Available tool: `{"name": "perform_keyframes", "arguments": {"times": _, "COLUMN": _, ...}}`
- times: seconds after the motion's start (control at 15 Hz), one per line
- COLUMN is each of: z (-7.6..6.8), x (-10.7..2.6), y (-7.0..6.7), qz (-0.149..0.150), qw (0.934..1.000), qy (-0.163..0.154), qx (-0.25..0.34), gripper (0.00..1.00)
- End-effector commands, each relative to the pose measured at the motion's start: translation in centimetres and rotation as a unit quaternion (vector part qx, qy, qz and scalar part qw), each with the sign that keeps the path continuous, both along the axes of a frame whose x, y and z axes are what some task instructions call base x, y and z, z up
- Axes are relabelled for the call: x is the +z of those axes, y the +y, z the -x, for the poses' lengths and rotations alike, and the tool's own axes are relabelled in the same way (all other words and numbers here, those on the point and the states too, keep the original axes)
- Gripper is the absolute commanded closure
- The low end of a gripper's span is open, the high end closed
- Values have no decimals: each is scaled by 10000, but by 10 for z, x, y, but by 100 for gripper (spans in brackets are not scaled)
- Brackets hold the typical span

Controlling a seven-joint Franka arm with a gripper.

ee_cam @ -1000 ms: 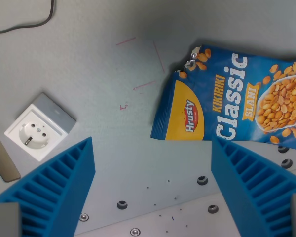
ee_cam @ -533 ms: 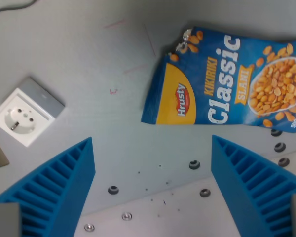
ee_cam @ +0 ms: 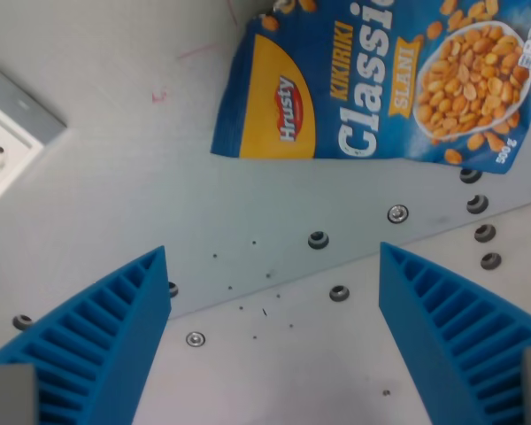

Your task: Move in base negative x

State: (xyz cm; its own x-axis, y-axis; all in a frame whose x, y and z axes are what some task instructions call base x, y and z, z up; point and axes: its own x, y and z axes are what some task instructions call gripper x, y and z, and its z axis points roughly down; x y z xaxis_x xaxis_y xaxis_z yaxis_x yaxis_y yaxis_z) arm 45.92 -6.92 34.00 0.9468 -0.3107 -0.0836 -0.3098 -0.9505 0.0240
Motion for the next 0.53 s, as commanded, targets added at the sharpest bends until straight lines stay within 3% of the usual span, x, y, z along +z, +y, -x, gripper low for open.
{"name": "perform_keyframes", "arguments": {"times": 0.07, "z": 27, "x": 2, "y": -6, "qz": 34, "qw": 9990, "qy": -430, "qx": 65, "gripper": 0}}
{"name": "perform_keyframes", "arguments": {"times": 0.53, "z": 67, "x": -5, "y": -16, "qz": 34, "qw": 9990, "qy": -430, "qx": 65, "gripper": 0}}
